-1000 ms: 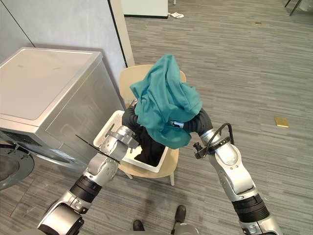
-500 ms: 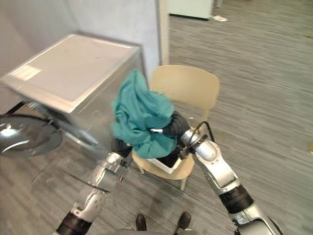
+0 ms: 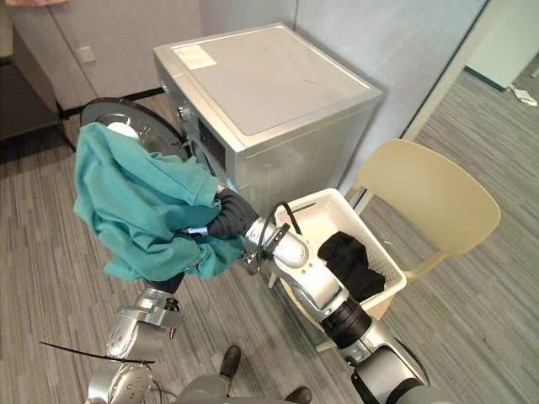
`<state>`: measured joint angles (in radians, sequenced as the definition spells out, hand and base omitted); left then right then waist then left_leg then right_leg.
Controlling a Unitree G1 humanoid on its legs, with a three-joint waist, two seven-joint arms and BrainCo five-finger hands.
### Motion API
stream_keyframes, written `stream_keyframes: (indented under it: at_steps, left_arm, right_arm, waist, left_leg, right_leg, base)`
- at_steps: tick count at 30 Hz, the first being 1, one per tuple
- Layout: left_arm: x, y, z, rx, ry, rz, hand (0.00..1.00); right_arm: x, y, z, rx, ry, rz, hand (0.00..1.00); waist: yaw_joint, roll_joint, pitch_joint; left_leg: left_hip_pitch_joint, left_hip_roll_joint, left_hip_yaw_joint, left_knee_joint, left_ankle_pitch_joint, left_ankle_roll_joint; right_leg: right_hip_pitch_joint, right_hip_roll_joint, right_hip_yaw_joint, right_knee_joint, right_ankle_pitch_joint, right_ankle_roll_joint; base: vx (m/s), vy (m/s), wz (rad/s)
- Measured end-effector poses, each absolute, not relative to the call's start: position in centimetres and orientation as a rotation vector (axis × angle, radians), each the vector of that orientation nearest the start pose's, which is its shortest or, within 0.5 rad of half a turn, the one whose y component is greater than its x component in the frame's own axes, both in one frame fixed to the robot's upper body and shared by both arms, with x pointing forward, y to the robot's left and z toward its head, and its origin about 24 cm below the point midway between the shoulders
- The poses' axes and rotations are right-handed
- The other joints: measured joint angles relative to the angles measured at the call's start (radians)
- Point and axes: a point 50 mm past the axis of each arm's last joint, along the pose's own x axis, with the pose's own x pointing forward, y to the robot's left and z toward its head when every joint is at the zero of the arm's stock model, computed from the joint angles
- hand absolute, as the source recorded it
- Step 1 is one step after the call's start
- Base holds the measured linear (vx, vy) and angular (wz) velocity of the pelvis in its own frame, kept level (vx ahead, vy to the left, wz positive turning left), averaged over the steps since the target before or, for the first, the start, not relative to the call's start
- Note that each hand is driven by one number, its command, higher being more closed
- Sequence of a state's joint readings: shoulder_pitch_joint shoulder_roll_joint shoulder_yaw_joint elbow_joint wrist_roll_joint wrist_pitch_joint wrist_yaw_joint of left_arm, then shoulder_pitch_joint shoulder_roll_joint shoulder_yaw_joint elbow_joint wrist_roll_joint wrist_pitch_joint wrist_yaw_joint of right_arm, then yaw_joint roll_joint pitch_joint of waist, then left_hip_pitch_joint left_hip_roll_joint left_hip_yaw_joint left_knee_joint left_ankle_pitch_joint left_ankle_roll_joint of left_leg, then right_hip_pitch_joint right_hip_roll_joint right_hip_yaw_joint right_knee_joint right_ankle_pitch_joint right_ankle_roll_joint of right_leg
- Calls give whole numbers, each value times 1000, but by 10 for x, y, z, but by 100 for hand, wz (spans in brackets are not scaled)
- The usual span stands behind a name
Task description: Pick up the laundry basket with both hands and put the clothes into the washing machine.
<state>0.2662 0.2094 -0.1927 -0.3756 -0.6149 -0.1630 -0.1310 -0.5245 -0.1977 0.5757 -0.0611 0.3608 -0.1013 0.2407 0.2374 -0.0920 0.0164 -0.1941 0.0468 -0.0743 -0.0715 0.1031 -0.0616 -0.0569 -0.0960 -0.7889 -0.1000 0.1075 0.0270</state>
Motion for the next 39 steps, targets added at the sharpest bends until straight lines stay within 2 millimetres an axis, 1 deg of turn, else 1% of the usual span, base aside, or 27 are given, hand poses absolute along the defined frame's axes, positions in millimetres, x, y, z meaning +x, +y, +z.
stream_keyframes:
  at_steps: [3, 6, 11, 12, 16, 20, 26, 27, 33, 38, 39]
  left_arm:
    - [194, 144, 89, -462, -246, -294, 0]
    - [195, 143, 91, -465, -254, -297, 0]
    - [196, 142, 93, -519, -260, -307, 0]
    - [198, 140, 95, -542, -267, -314, 100]
    - [202, 137, 102, -573, -320, -315, 100]
    - [206, 137, 108, -598, -360, -255, 100]
    - [207, 138, 110, -585, -378, -209, 100]
    - [207, 138, 110, -587, -378, -201, 100]
    - [206, 140, 109, -581, -384, -170, 100]
    - [204, 144, 106, -574, -377, -129, 100]
    - [203, 146, 104, -558, -374, -114, 100]
  right_arm:
    - [263, -1, 170, -16, -504, 1016, 100]
    - [263, 0, 172, -21, -511, 1021, 100]
    - [262, 1, 172, -18, -509, 1028, 100]
    - [262, 1, 172, -11, -508, 1031, 100]
    - [261, 2, 174, 27, -510, 1019, 100]
    - [258, 5, 178, 55, -550, 1023, 100]
    - [257, 7, 179, 64, -556, 1026, 100]
    - [257, 8, 179, 66, -555, 1023, 0]
    - [258, 8, 178, 72, -549, 1008, 0]
    - [259, 6, 176, 75, -534, 998, 0]
    - [260, 6, 174, 75, -522, 994, 0]
  waist:
    - [4, -8, 4]
    - [8, -22, 13]
    - [9, -32, 19]
    - [9, -35, 23]
    - [3, -38, 27]
    - [-3, -38, 32]
    - [-3, -38, 40]
    - [-3, -38, 40]
    - [-6, -40, 42]
    - [-23, -40, 42]
    - [-33, -40, 42]
  left_leg:
    - [-9, 0, -11, -1, 2, -3]
    - [-14, 3, -20, -1, 6, 2]
    - [-17, 3, -25, 1, 6, 2]
    - [-16, 3, -25, 1, 6, 2]
    - [-12, 3, -19, 0, 5, 2]
    - [-5, 6, -7, 0, 4, 2]
    - [1, 8, 11, 0, 4, 2]
    - [4, 9, 20, 0, 3, 3]
    - [18, 12, 47, -1, -5, 3]
    - [20, 12, 49, -1, -5, 3]
    - [22, 12, 50, -1, -5, 3]
  right_leg:
    - [-2, 3, -13, 0, -7, -1]
    - [-2, 8, -25, 0, -16, -1]
    - [-3, 9, -28, 0, -24, -1]
    - [-3, 9, -27, 0, -24, -1]
    - [-3, 7, -12, 0, -25, -1]
    - [-2, 8, 0, 0, -25, -1]
    - [-4, 8, 16, 0, -25, -2]
    - [-4, 7, 22, 0, -24, -3]
    - [-4, 7, 50, 0, -24, -3]
    - [-4, 7, 52, 0, -24, -3]
    - [-3, 7, 52, 0, -24, -3]
  base:
    - [25, 24, 15]
    - [38, 13, 9]
    - [59, 27, 3]
    - [60, 50, -1]
    - [28, 53, -4]
    - [-10, 51, -9]
    - [-11, 55, -7]
    - [12, 63, -15]
    - [19, 43, -14]
    - [30, 42, -2]
    - [20, 35, -2]
